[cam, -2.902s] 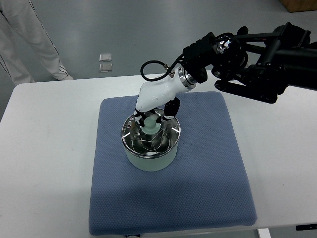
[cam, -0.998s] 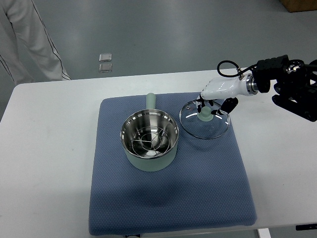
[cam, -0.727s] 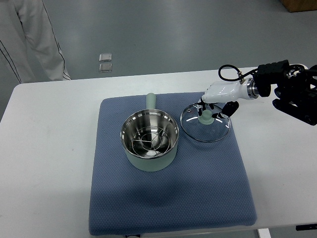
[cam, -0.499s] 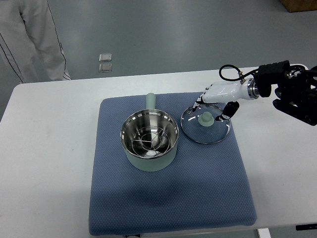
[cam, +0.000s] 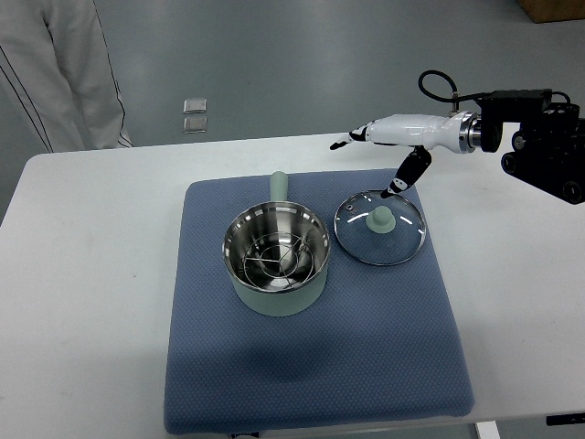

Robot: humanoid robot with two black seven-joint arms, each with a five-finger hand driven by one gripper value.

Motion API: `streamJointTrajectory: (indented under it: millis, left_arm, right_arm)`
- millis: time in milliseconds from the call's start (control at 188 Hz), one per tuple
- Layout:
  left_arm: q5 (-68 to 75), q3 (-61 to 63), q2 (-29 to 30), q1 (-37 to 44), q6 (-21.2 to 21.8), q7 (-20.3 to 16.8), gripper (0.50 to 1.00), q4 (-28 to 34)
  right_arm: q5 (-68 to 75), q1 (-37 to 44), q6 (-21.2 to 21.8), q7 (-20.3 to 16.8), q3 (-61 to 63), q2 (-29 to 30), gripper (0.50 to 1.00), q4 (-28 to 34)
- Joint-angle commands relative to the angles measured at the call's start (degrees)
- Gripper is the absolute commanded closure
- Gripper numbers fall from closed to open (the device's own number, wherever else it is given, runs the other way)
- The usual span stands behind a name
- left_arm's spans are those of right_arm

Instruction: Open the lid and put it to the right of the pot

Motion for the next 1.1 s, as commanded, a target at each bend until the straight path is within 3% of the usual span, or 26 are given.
streamJointTrajectory:
  millis: [0, 318, 515, 780, 870, 971, 976, 1003, 1093]
  left_arm:
    - [0.0, 0.0, 0.0, 0.0, 0.07, 0.0, 0.5, 0.0]
    - [0.0, 0.0, 0.0, 0.0, 0.07, 0.0, 0.5, 0.0]
    - [0.0, 0.0, 0.0, 0.0, -0.02, 0.09, 0.5, 0.0]
    - [0.0, 0.0, 0.0, 0.0, -0.02, 0.0, 0.5, 0.0]
    - [0.0, 0.0, 0.0, 0.0, -0.02, 0.0, 0.5, 0.0]
    - [0.0, 0.0, 0.0, 0.0, -0.02, 0.0, 0.5, 0.0]
    - [0.0, 0.0, 0.0, 0.0, 0.07, 0.0, 0.5, 0.0]
    - [0.0, 0.0, 0.0, 0.0, -0.02, 0.0, 0.5, 0.0]
    - [0.0, 0.0, 0.0, 0.0, 0.07, 0.09, 0.5, 0.0]
  right_arm:
    - [11.32, -0.64, 3.11, 0.0, 3.83, 0.06, 0.572, -0.56]
    - [44.1, -10.74, 5.13, 0.0, 15.52, 1.73, 0.572, -5.57]
    - [57.9, -16.1, 5.74, 0.0, 16.04, 7.62, 0.572, -11.63]
    - [70.38, -20.76, 4.87, 0.0, 19.65, 10.96, 0.572, -12.6]
    - [72.49, -21.64, 4.34, -1.78, 21.84, 11.84, 0.572, -13.22]
    - [73.02, -22.34, 2.93, -2.04, 22.9, 12.63, 0.57, -13.3]
    - [73.02, -23.3, 1.11, -2.04, 23.94, 13.67, 0.572, -13.3]
    - [73.02, -23.84, 0.3, -2.04, 24.3, 14.12, 0.57, -13.3]
    - [72.93, -24.8, -0.23, -1.78, 24.48, 14.91, 0.57, -13.3]
